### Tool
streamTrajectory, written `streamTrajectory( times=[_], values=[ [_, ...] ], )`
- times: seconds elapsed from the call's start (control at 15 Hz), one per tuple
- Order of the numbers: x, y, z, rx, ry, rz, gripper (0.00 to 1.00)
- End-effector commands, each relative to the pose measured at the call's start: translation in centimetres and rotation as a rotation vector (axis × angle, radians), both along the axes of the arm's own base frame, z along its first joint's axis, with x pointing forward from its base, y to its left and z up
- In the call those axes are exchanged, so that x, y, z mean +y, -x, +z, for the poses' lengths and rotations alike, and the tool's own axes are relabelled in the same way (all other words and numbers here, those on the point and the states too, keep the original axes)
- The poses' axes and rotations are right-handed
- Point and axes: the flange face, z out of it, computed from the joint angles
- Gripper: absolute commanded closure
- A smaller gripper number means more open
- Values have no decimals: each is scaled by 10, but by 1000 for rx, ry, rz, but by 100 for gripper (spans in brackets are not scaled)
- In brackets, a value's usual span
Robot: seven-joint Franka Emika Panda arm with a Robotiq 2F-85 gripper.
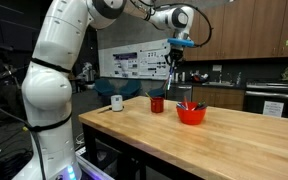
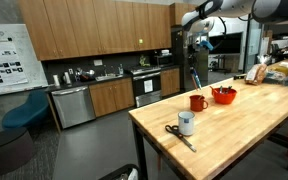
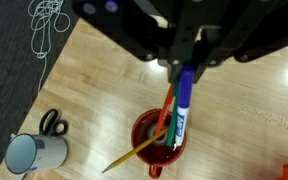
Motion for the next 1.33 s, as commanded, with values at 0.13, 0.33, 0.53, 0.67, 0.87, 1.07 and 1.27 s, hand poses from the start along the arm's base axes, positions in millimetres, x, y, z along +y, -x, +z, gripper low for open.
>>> streamTrajectory(
  times=[0.13, 0.33, 0.53, 0.67, 0.87, 1.07, 1.27],
  values=[
    [-39, 1, 28, -59, 31, -57, 97],
    [-67, 3, 27, -62, 69, -100, 97],
    [-94, 7, 17, -64, 93, -146, 97],
    [-110, 10, 12, -66, 101, -176, 97],
    [-131, 16, 10, -74, 116, -216, 97],
    [-149, 23, 11, -77, 128, -253, 97],
    [-165, 30, 10, -74, 137, -288, 97]
  ],
)
